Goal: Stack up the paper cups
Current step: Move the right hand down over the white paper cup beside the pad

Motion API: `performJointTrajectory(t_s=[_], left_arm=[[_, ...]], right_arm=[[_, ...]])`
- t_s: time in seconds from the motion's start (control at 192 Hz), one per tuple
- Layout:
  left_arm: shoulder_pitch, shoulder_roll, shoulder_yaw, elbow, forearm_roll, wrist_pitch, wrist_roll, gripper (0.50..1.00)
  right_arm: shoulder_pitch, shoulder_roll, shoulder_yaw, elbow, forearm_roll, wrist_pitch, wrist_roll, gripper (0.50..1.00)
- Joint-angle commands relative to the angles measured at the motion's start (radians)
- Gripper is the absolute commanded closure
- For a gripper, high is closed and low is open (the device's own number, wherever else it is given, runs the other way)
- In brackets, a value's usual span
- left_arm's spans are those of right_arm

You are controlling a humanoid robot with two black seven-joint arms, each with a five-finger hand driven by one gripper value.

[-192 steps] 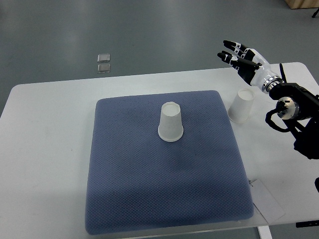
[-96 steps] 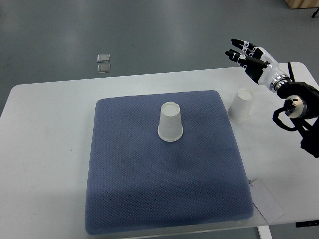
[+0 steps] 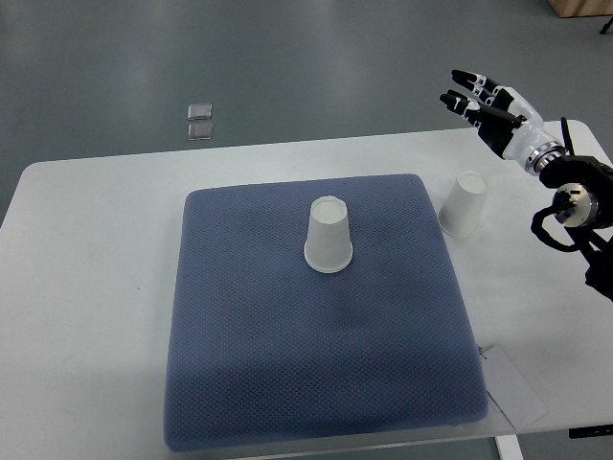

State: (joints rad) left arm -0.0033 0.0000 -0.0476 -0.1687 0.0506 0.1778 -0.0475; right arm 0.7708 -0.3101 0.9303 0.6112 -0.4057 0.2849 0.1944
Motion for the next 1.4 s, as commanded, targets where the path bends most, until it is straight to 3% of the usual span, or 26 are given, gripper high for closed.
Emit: performJointTrajectory(t_s=[0.0,0.244,0.624,1.086,1.393], left_arm=[[0.000,0.000,0.000,0.000,0.000,0.000,0.000,0.500],[0.000,0.000,0.000,0.000,0.000,0.000,0.000,0.500],[0.000,0.000,0.000,0.000,0.000,0.000,0.000,0.500],[0.000,0.000,0.000,0.000,0.000,0.000,0.000,0.500],[0.000,0.000,0.000,0.000,0.000,0.000,0.000,0.500]], right_arm=[[0.004,-0.057,-0.013,0.007,-0.012,0.059,0.000,0.581],[0.012,-0.241,-0.042,0.093,-0.169,0.172,0.000,0.581],[0.081,-0.437,-0.226,0.232,-0.590,0.165,0.042,0.589],[0.245,-0.437,-0.689,0.260,-0.723,-0.101,0.065,0.591],[0.258,-0.343,-0.775,0.233,-0.729,-0.159,0.063,0.591]])
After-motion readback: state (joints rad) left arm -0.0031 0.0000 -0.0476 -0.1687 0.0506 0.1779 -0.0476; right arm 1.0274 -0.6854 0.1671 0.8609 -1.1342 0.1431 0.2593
